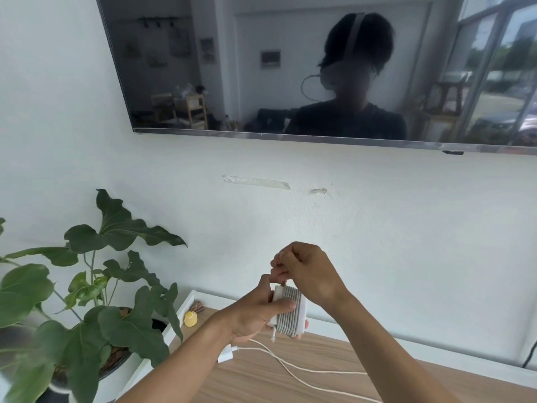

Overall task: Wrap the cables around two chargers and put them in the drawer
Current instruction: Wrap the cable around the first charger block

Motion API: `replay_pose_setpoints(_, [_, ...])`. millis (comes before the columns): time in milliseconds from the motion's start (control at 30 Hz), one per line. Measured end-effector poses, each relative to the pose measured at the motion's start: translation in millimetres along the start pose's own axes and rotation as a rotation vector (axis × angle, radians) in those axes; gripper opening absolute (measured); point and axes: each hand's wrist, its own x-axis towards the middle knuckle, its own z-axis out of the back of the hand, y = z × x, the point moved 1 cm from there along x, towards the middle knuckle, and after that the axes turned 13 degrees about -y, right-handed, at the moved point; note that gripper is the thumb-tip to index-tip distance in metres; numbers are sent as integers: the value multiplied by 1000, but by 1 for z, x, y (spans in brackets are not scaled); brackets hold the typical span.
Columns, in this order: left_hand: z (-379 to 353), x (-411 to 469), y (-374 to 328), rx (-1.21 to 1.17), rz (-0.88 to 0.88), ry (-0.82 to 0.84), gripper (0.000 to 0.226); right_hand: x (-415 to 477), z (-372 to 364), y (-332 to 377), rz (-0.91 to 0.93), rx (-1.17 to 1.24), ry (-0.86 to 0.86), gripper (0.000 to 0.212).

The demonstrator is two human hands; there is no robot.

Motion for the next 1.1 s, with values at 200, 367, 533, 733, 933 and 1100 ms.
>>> replay_pose_setpoints(200, [0, 0, -4, 169, -20, -14, 63, 14, -2, 4, -67, -15, 37, 25])
replay_pose_setpoints(367, [10, 4, 1, 150, -38, -57, 69, 5, 2, 6, -72, -16, 134, 24])
replay_pose_setpoints(533, [21, 4, -7, -48, -65, -70, 47, -16, 14, -9, 72, -157, 91, 21])
replay_pose_setpoints(733, [20, 10, -12, -361, -15, -185, 51, -33, 15, -37, 321, -376, -103, 21])
replay_pose_setpoints(933, [8, 16, -11, -401, -7, -273, 26, -26, 12, -44, 181, -292, -204, 15])
replay_pose_setpoints(1100, [6, 21, -11, -387, -89, -371, 15, -18, 8, -47, 48, -220, -240, 8])
